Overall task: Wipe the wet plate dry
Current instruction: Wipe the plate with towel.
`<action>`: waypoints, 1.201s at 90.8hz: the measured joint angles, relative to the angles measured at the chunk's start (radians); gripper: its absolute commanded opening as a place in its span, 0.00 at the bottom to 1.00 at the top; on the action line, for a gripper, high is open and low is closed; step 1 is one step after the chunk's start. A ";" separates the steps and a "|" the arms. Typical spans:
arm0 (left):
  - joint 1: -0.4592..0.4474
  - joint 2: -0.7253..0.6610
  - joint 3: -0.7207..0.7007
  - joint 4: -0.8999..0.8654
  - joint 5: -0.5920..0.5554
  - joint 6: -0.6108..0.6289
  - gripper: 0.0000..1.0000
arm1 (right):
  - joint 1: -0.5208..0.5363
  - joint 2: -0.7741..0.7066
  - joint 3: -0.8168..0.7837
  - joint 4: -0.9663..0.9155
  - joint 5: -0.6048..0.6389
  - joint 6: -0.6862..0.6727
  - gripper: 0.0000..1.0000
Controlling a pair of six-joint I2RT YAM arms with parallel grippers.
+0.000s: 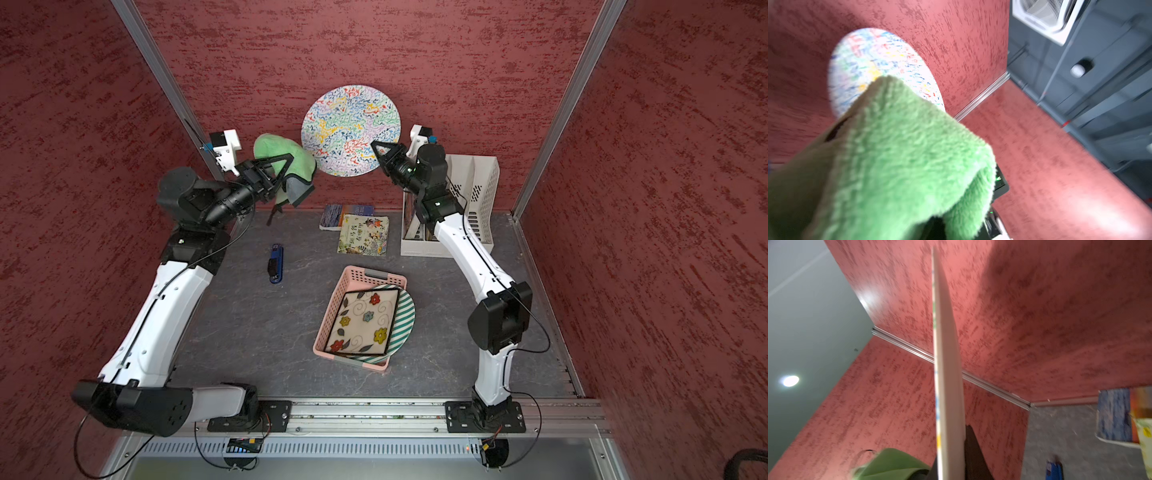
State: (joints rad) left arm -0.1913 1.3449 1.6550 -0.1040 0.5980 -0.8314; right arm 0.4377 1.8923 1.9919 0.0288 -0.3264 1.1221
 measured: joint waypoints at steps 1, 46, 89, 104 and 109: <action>-0.013 0.006 0.025 -0.032 -0.010 0.041 0.00 | 0.009 0.000 -0.003 -0.008 0.000 -0.005 0.00; -0.188 0.311 0.285 -0.605 -0.267 0.558 0.00 | 0.112 0.130 0.067 -0.166 0.002 -0.012 0.00; 0.117 0.326 0.354 -0.681 -0.222 0.504 0.00 | 0.182 0.061 0.016 -0.210 -0.202 -0.165 0.00; 0.065 0.348 0.323 -0.578 0.105 0.528 0.00 | 0.214 0.066 0.018 -0.234 -0.227 -0.136 0.00; 0.031 0.343 0.282 -0.521 0.199 0.525 0.00 | 0.193 0.076 0.053 -0.253 -0.226 -0.120 0.00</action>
State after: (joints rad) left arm -0.1608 1.6882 1.9369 -0.6254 0.7967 -0.3065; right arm 0.6304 1.9686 2.0449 -0.2241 -0.5526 1.0023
